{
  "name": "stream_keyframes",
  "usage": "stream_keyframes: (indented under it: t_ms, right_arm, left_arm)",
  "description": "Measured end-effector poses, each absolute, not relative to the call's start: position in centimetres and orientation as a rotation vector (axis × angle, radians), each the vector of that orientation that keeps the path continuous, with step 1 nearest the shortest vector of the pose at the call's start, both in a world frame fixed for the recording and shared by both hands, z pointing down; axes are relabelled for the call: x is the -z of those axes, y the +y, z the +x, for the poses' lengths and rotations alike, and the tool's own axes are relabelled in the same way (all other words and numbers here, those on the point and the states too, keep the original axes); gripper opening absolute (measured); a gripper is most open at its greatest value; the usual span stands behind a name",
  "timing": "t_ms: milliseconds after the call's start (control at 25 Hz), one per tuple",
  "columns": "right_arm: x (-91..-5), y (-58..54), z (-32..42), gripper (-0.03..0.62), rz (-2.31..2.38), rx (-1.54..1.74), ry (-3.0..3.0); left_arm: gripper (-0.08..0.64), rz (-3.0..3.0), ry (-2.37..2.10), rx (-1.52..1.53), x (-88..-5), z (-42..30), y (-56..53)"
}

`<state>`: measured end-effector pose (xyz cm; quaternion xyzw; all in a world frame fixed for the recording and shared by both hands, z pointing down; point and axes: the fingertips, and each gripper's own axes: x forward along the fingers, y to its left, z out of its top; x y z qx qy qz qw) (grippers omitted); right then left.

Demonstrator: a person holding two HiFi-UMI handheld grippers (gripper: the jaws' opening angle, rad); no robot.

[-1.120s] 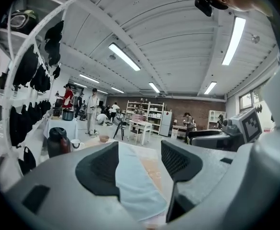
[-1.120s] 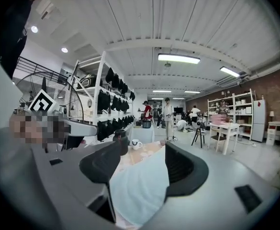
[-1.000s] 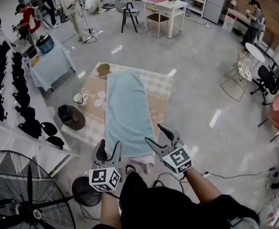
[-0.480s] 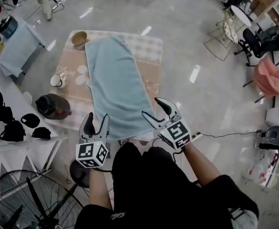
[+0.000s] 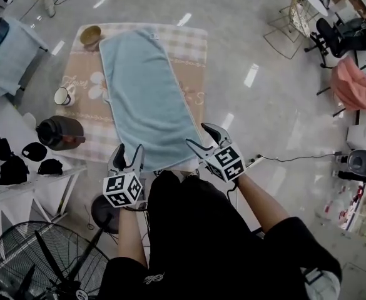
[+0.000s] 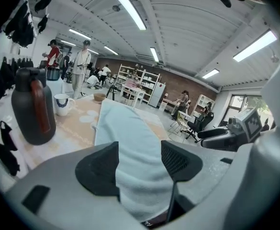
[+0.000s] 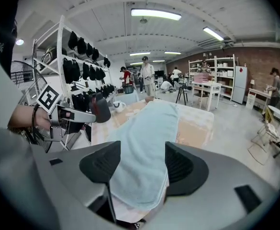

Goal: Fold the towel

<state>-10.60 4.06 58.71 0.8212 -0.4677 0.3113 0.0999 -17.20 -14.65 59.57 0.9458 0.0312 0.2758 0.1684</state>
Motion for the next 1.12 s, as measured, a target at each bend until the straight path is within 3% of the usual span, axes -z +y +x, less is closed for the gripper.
stream_keyframes:
  t_ms: [400,1120]
  right_arm:
    - [-68.4,8.5,-13.3,0.268,2.302,-1.204,-1.339]
    - [-74.0,10.8,-13.5,0.243,2.336,-1.488,-1.271]
  left_arm:
    - [0.261,2.594,-0.058,-1.136,-68.9,-23.8,-13.7]
    - [0.261,2.489,-0.183,-1.294,-74.1,-26.8,-13.6]
